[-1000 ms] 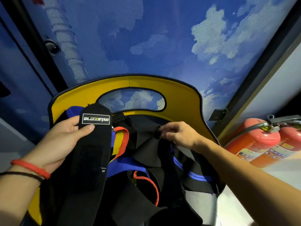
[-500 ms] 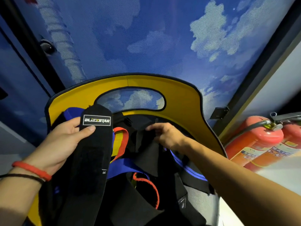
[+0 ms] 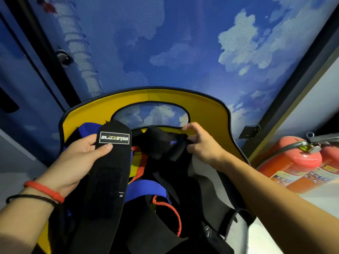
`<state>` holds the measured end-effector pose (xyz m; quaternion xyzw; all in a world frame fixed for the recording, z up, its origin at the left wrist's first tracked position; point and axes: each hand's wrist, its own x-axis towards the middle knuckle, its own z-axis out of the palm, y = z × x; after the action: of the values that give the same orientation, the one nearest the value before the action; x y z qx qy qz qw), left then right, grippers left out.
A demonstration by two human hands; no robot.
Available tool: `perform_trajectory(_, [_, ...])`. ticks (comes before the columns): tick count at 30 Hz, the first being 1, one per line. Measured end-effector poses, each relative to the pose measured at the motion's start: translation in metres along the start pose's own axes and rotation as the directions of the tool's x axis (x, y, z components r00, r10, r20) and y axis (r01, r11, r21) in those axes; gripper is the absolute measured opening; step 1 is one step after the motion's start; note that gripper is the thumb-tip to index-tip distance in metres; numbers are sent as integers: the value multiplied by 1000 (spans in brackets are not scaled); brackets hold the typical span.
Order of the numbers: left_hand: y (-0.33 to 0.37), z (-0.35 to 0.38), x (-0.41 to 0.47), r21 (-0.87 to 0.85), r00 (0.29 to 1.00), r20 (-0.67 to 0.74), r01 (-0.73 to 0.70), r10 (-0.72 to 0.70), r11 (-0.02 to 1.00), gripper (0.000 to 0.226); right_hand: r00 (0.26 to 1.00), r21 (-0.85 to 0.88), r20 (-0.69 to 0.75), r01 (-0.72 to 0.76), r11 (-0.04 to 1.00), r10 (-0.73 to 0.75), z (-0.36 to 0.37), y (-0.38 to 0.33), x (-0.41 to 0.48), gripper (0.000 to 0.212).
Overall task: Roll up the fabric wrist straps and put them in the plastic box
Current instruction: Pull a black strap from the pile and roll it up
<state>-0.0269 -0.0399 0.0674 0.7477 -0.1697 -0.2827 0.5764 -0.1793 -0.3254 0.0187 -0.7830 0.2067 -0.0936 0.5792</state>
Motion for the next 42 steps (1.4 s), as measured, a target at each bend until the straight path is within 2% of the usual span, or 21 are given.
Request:
perform_trajectory(2, [0, 0, -1, 5, 1000, 1, 1, -1, 1000, 29, 996, -298, 43, -63, 953, 79, -3, 26, 1, 45])
perform_trajectory(4, [2, 1, -1, 4, 1000, -6, 1, -1, 1000, 27, 992, -523, 43, -80, 849, 120, -9, 45, 3, 45])
perform_trajectory(8, [4, 2, -3, 6, 1000, -9, 4, -3, 1000, 26, 961, -715, 142, -67, 696, 238, -19, 65, 5, 49])
perform_trajectory(11, [4, 3, -2, 5, 1000, -10, 6, -6, 1000, 28, 962, -794, 56, -118, 596, 265, -14, 67, 6, 27])
perform_trajectory(13, [4, 4, -1, 5, 1000, -4, 2, -2, 1000, 27, 977, -867, -5, -112, 486, 215, -9, 59, 6, 45])
perform_trajectory(15, [5, 5, -3, -5, 1000, 8, -7, 7, 1000, 31, 996, -895, 11, -32, 446, 93, -1, 50, 2, 64])
perform_trajectory(16, [6, 5, -4, -3, 1000, 23, -8, 8, 1000, 46, 1000, -888, 13, 4, 460, 16, 4, 48, 0, 67])
perform_trajectory(18, [5, 3, -3, 2, 999, 43, -5, 5, 1000, 84, 994, -846, 9, 68, 529, -113, 17, 48, 1, 63])
perform_trajectory(19, [3, 3, -1, 1, 999, 43, -3, 3, 1000, 85, 991, -826, 24, 93, 555, -132, 23, 48, 3, 58])
perform_trajectory(22, [3, 3, 1, -4, 1000, 27, 7, -7, 1000, 33, 992, -836, 113, 124, 535, -54, 41, 49, 6, 45])
perform_trajectory(23, [2, 4, 1, 0, 1000, 16, 10, -10, 1000, 28, 991, -842, 129, 122, 526, -24, 44, 52, 6, 42])
perform_trajectory(27, [5, 3, -3, -1, 999, -14, 30, -30, 1000, 30, 984, -851, 175, 166, 498, -29, 47, 58, 10, 40])
perform_trajectory(30, [6, -2, -3, -12, 999, -22, 40, -40, 999, 32, 975, -866, 223, 197, 460, 3, 49, 56, 18, 67])
perform_trajectory(33, [5, -6, -4, -20, 999, -22, 41, -41, 999, 33, 984, -913, 178, 155, 377, 28, 58, 61, 20, 71])
perform_trajectory(34, [5, -7, -4, -24, 999, -20, 40, -41, 999, 33, 993, -915, 121, 115, 387, -9, 61, 65, 18, 72])
perform_trajectory(35, [6, -7, -5, -23, 999, -22, 37, -38, 999, 33, 998, -889, 38, 59, 454, -57, 62, 68, 15, 69])
perform_trajectory(37, [6, -9, -5, -19, 999, -27, 24, -24, 1000, 31, 976, -735, -184, -61, 675, -113, 56, 68, 16, 52])
perform_trajectory(38, [6, -10, -5, -17, 1000, -25, 18, -18, 1000, 31, 959, -649, -264, -97, 755, -104, 50, 65, 18, 43])
perform_trajectory(40, [7, -11, -5, -16, 1000, -17, 13, -14, 1000, 31, 948, -510, -314, -127, 851, -47, 34, 58, 25, 28])
perform_trajectory(42, [8, -10, -5, -24, 1000, -14, 14, -14, 1000, 30, 971, -256, -233, -115, 960, 54, 19, 47, 26, 26])
